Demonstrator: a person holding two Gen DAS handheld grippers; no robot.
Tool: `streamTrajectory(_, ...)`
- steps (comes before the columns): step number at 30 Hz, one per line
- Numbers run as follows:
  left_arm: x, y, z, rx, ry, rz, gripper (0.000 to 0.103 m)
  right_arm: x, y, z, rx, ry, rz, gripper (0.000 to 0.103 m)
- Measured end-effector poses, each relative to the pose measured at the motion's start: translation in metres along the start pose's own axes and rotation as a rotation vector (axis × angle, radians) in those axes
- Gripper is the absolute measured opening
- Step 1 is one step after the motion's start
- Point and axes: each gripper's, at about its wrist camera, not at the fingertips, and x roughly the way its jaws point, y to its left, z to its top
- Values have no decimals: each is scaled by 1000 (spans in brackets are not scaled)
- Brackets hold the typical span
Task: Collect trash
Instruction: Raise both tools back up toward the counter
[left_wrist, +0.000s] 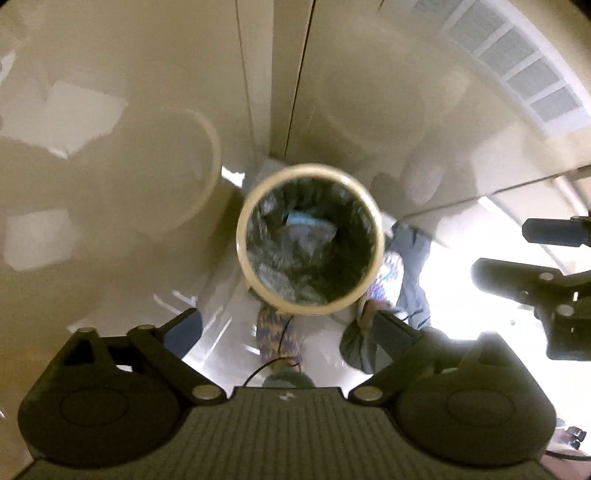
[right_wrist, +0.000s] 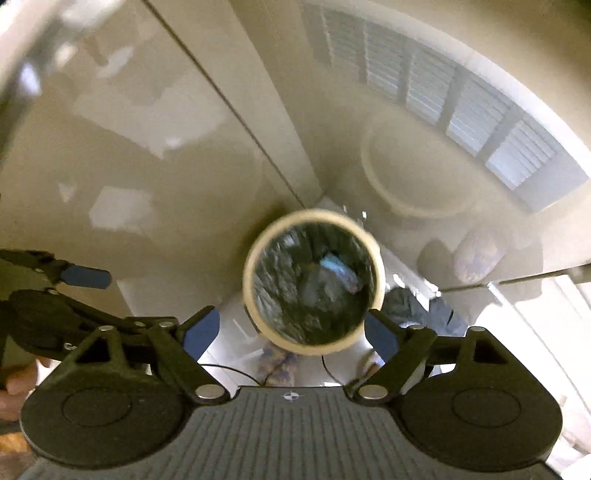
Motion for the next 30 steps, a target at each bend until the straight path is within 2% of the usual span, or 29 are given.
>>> streamTrajectory(6,-91,-15,4,33,-198,-29,103,-92,5,8,14,-208,2,91)
streamTrajectory(11,-152,-30,10,65,-323,-61,103,-163,1,12,47,-388,-14,92)
streamTrajectory(15,-198,-40,13,80,-438,-76,103,-206,-10,11,81,-515,-54,92)
streamTrajectory(19,-237,-48,16,67,-516,-94,103,-242,-15,8,106,-615,-89,94)
streamTrajectory(25,-279,-52,15,39,-599,-97,103,-276,-15,1,133,-700,-112,96)
streamTrajectory(30,-296,-55,21,40,-628,-83,103,-285,-8,1,123,-707,-123,98)
